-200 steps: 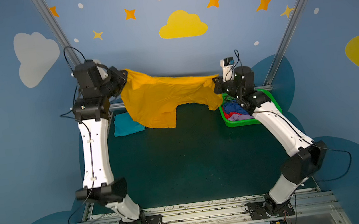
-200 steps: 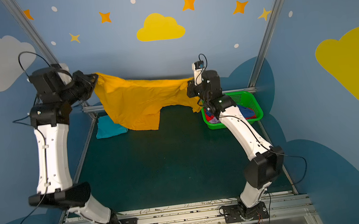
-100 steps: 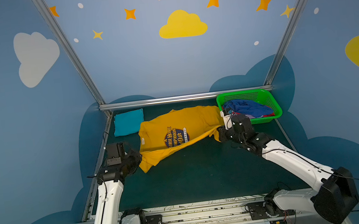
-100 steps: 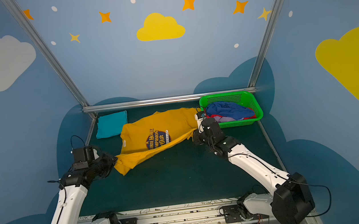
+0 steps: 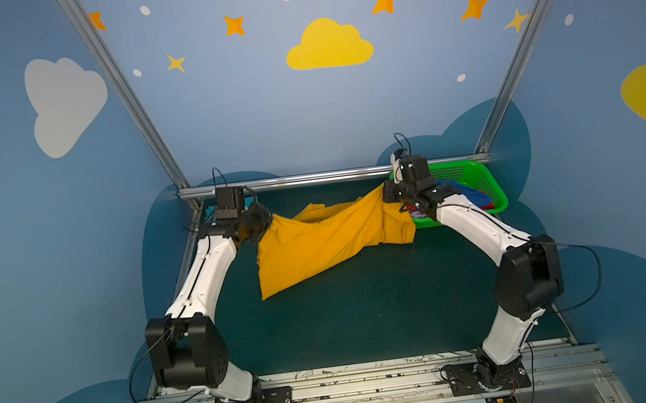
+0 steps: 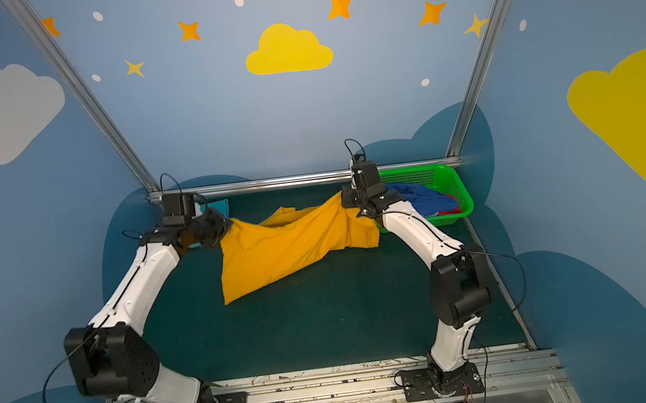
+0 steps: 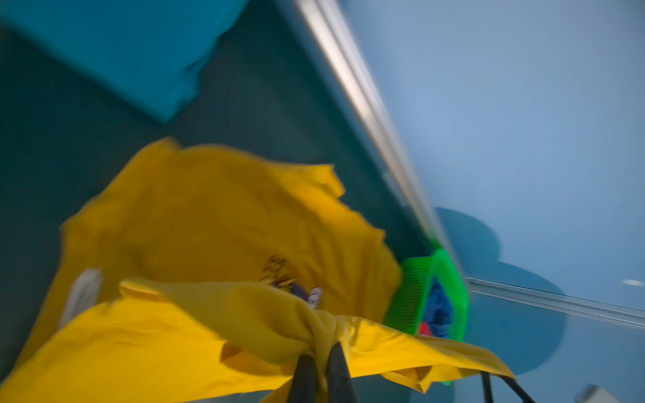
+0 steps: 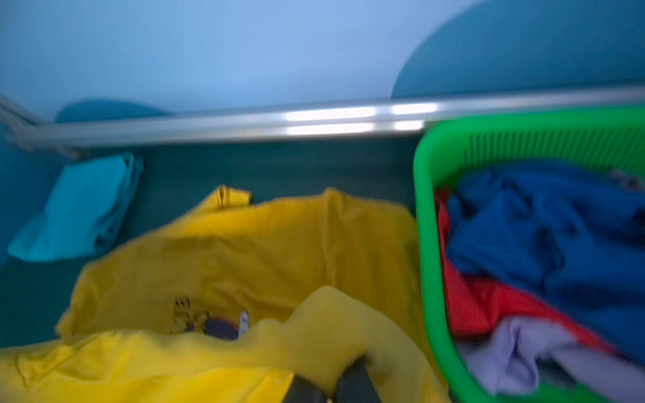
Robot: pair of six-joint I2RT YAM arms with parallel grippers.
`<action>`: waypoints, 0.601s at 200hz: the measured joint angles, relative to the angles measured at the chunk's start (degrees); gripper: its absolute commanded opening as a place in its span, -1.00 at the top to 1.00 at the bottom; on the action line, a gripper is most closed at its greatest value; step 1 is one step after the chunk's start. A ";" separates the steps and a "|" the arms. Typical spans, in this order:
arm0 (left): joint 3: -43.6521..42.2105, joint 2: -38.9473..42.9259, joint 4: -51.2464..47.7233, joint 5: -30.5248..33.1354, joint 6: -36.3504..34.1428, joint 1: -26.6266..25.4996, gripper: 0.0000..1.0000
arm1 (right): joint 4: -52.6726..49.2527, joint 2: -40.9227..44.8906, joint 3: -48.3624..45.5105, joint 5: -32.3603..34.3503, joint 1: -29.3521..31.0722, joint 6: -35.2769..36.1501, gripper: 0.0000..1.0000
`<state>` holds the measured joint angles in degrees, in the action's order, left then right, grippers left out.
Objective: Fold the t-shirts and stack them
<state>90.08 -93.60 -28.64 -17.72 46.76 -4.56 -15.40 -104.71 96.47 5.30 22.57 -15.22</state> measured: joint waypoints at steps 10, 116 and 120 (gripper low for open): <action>11.13 -4.28 -0.79 0.48 -0.83 -0.72 0.93 | -0.48 -3.30 9.16 -0.07 -0.35 0.74 1.00; 44.72 3.98 -5.53 3.23 -6.05 5.35 0.92 | 8.79 16.09 9.27 -1.09 5.01 9.94 1.00; 39.47 6.93 -4.83 3.32 -6.25 5.22 0.92 | 9.46 18.91 4.83 -1.01 5.64 10.01 1.00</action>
<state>129.56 -86.67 -33.47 -14.39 40.51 0.67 -5.93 -85.80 101.30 4.29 28.21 -5.21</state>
